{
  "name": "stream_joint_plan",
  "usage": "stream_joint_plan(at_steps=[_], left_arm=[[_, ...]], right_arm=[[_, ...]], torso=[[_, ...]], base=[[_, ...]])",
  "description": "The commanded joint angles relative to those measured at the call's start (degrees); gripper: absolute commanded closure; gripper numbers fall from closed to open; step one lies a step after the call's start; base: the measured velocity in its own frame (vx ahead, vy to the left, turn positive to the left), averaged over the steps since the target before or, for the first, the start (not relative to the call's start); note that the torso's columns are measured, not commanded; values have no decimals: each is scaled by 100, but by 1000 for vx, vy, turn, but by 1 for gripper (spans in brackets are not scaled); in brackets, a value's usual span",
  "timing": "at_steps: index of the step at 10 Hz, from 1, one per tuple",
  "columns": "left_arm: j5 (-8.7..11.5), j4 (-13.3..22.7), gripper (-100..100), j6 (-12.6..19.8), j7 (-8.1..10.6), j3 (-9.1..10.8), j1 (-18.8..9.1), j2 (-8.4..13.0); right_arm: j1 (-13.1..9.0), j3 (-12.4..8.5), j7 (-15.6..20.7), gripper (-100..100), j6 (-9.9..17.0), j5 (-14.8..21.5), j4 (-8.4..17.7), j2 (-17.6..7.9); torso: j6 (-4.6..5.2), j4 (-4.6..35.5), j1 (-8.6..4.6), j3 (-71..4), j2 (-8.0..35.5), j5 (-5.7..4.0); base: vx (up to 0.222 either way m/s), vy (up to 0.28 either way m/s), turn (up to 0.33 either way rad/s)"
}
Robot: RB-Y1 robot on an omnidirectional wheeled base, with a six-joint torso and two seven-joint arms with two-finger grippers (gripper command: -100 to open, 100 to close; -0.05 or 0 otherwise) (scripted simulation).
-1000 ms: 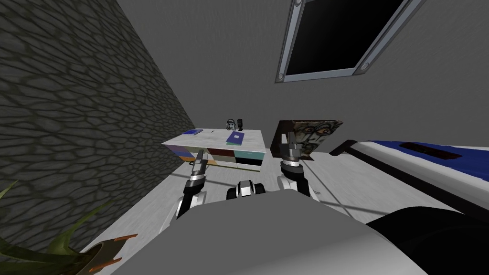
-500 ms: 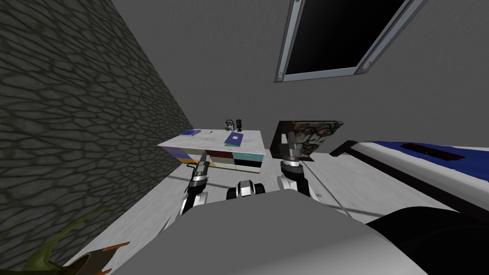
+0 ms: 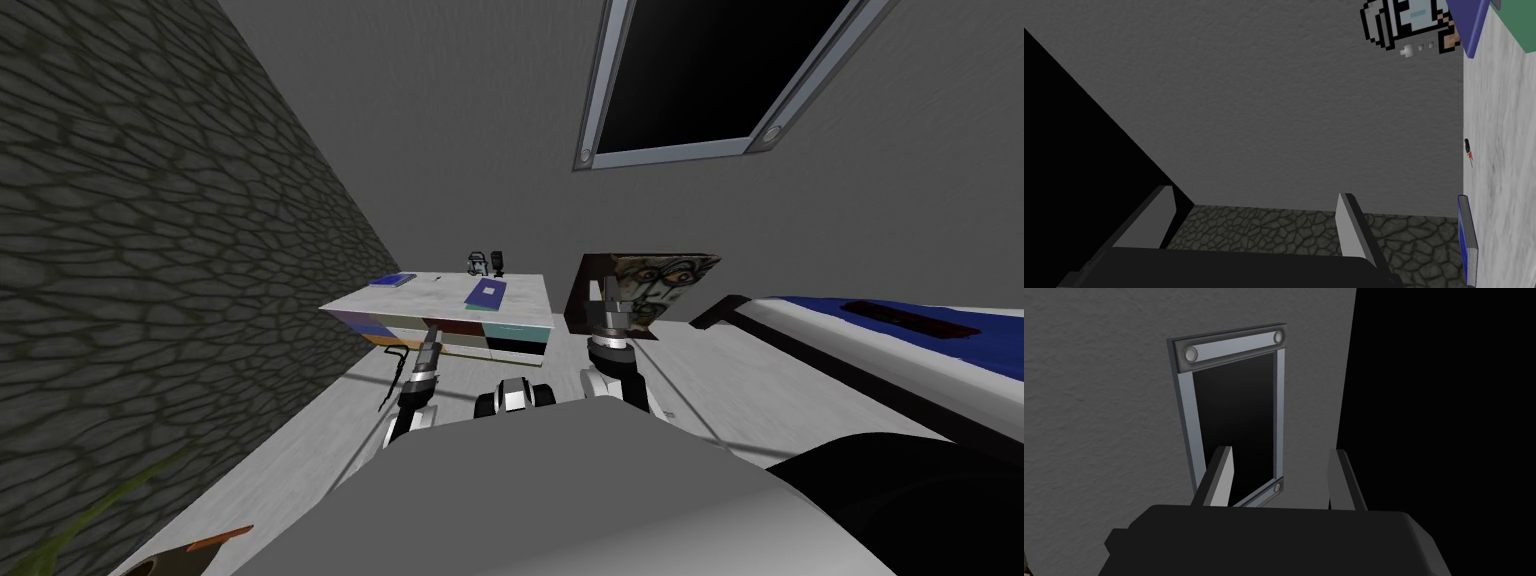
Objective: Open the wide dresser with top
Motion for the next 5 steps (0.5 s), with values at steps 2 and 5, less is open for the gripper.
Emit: stream_joint_plan(at_steps=[2,5], left_arm=[[-25,598,-100,-221,-63,0,-160,22],[-34,1060,-100,-334,-96,-9,-248,20]], right_arm=[[0,0,0,0,0,0,0,0],[0,0,0,0,0,0,0,0]], torso=[[-1,1,3,2,2,0],[0,0,-10,-1,-3,-2]], base=[[62,-40,-16],[60,-52,-18]])
